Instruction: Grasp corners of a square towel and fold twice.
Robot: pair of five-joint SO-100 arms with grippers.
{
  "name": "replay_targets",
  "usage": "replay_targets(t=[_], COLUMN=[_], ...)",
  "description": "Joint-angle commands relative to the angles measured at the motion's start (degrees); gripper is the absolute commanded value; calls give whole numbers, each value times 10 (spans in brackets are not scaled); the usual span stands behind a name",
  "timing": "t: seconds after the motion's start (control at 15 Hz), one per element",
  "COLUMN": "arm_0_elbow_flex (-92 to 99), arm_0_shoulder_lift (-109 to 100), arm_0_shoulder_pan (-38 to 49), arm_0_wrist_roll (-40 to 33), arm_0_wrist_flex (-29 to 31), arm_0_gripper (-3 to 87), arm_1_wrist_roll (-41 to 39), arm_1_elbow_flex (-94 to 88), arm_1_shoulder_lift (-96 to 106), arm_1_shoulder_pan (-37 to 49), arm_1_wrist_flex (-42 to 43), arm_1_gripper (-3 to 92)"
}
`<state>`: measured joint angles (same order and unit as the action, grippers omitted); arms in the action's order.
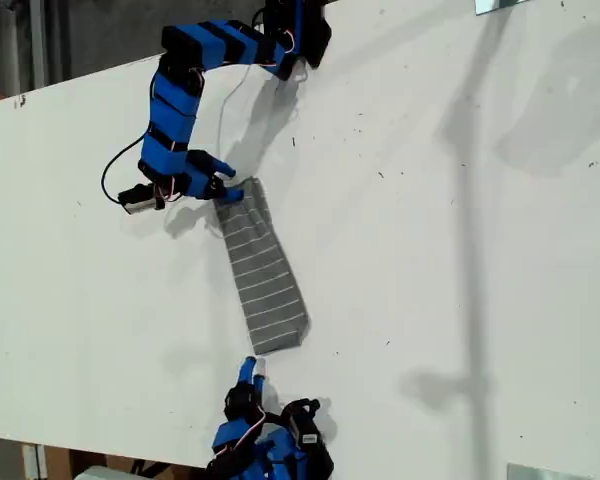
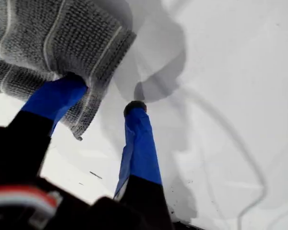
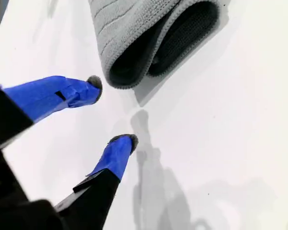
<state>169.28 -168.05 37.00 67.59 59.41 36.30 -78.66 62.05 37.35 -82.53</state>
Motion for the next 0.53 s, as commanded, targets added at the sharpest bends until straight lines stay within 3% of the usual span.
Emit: replay_targets(t=[0.0,0.2,0.47], arm_0_elbow_flex=[2,6,9], arm_0_shoulder_lift=[-4,-4,-5], arm_0_shoulder_pan=[10,17,18], arm_0_wrist_roll=[2,3,7], arm_0_wrist_flex=[-19,-21,-21], arm_0_gripper=[198,195,194], arm_1_wrist_roll=[2,4,4], arm_1_elbow_flex=[31,67,46], arm_1_shoulder_lift=[47,141,73], arm_1_shoulder_pan=[-27,-33,-23], arm_1_wrist_flex=[-19,-68,-19], arm_1_gripper=[188,187,251])
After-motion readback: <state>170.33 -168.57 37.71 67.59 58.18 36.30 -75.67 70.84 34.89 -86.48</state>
